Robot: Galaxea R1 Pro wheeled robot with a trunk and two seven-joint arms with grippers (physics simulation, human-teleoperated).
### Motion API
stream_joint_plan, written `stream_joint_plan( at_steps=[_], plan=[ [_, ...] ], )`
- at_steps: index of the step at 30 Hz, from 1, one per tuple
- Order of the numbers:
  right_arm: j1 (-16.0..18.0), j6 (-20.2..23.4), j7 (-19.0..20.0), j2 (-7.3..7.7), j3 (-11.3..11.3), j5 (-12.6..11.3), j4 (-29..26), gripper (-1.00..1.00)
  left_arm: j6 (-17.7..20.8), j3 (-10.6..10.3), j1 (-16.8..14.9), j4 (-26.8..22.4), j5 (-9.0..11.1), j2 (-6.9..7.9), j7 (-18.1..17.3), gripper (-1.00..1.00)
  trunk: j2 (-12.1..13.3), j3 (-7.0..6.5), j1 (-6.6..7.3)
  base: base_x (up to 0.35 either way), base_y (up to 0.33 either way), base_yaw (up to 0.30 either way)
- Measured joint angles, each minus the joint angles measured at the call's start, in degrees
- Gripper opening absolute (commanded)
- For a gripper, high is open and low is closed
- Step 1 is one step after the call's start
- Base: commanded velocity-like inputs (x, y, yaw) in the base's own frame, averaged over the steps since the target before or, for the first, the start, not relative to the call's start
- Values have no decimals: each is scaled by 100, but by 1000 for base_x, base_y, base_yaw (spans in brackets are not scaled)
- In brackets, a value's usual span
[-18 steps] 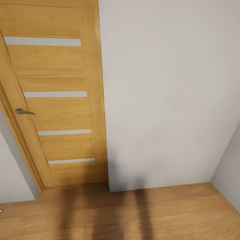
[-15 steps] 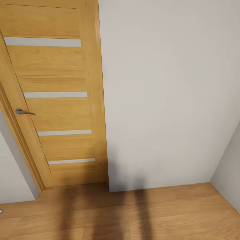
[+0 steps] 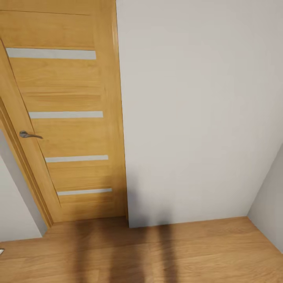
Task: In the bedroom, organize the workspace by keeping the computer under the desk, ensuring the monitor is on the desk, placing the keyboard on the desk next to the monitor, placing the mouse on the desk next to the keyboard, moving the folder from the swivel chair onto the desk next to the mouse, stacking the notebook on top of the folder with the pen on top of the notebook, and positioning the swivel chair next to the desk.
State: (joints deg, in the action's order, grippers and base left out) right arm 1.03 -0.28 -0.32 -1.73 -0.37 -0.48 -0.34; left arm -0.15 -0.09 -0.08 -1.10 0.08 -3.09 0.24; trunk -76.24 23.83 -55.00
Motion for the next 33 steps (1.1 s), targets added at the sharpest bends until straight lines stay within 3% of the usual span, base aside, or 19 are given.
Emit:
stream_joint_plan(
  at_steps=[10,22,29,33],
  plan=[
    [0,0,4,-9,2,-11,-1,100,-13,-5,0,-2,0,2,0,100,401,-180,220,0,0,12],
    [0,-152,0,-11,-15,-7,-5,100,-17,-21,0,-9,-20,16,6,100,883,-395,483,0,0,231],
    [0,-1640,0,-6,11,4,1,100,-23,-12,-1,-159,-5,59,8,100,1164,-521,637,0,0,285],
    [3,-2200,0,-7,22,6,-60,100,-19,-7,-1,-768,23,135,8,100,1324,-593,725,0,0,286]
  ],
)
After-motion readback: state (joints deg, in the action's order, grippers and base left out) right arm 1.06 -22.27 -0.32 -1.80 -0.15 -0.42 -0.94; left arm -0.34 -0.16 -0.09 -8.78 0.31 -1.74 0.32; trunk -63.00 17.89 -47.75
